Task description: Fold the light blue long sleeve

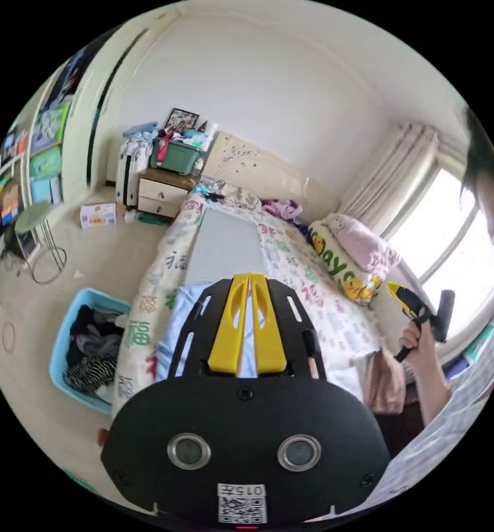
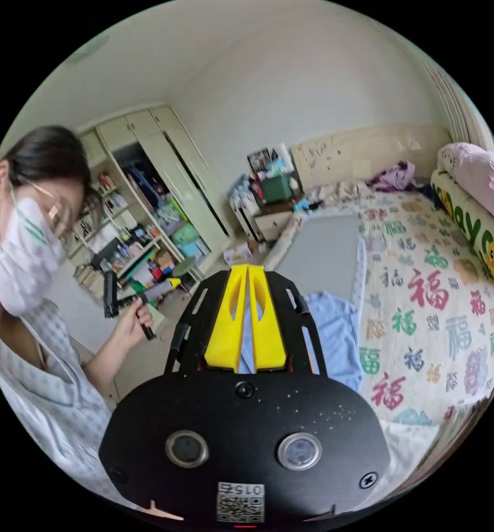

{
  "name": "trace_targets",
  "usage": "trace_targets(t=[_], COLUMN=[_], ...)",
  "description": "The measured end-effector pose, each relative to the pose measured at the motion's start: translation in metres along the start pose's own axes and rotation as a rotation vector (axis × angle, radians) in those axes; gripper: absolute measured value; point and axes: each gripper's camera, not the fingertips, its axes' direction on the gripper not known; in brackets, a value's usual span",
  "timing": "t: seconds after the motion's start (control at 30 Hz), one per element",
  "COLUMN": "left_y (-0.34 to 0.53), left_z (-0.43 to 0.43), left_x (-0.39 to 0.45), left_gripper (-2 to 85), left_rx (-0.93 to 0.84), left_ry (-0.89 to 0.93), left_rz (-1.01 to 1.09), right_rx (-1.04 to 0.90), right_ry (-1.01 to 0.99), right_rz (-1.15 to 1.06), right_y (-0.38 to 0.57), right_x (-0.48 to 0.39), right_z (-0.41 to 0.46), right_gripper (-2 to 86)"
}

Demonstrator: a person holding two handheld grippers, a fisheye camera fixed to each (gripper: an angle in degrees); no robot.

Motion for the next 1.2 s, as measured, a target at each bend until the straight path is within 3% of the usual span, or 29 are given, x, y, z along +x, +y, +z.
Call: trace_targets(t=[0.1, 0.23, 0.37, 0.47, 0.63, 0.77, 0.93, 1.1, 1.2], left_y=[-0.014, -0.049, -0.093, -0.131, -0.185, -0.224, -0.252, -0.270, -0.286], left_z=[0.047, 0.112, 0.183, 0.251, 0.366, 0.438, 0.495, 0.526, 0.536], left_x=[-0.002, -0.001, 0.013, 0.021, 0.022, 0.021, 0.026, 0.047, 0.055], left_gripper=[0.0, 1.8, 13.9, 10.2, 11.8, 13.1, 9.9, 4.6, 4.5], left_rx=[-0.050, -0.142, -0.096, -0.286, -0.619, -0.755, -0.834, -0.847, -0.864], left_ry=[0.128, 0.098, 0.135, 0.087, 0.043, -0.078, -0.113, -0.164, -0.118], left_rz=[0.136, 0.156, 0.263, 0.280, 0.277, 0.177, 0.087, 0.251, 0.287], right_rx=[-0.220, -0.460, -0.647, -0.766, -0.823, -0.870, -0.880, -1.007, -0.907], right_ry=[0.039, 0.151, 0.120, 0.165, 0.116, 0.159, 0.181, 0.356, 0.313], right_rz=[0.099, 0.191, 0.253, 0.266, 0.380, 0.335, 0.377, 0.364, 0.409], right_y=[0.019, 0.048, 0.066, 0.076, 0.078, 0.069, 0.053, 0.053, 0.038], right_x=[0.048, 0.105, 0.151, 0.177, 0.215, 0.229, 0.252, 0.275, 0.290], right_z=[0.051, 0.121, 0.184, 0.221, 0.256, 0.280, 0.299, 0.312, 0.304], right_gripper=[0.1, 1.6, 5.6, 8.1, 9.4, 6.9, 0.5, -0.4, -0.2])
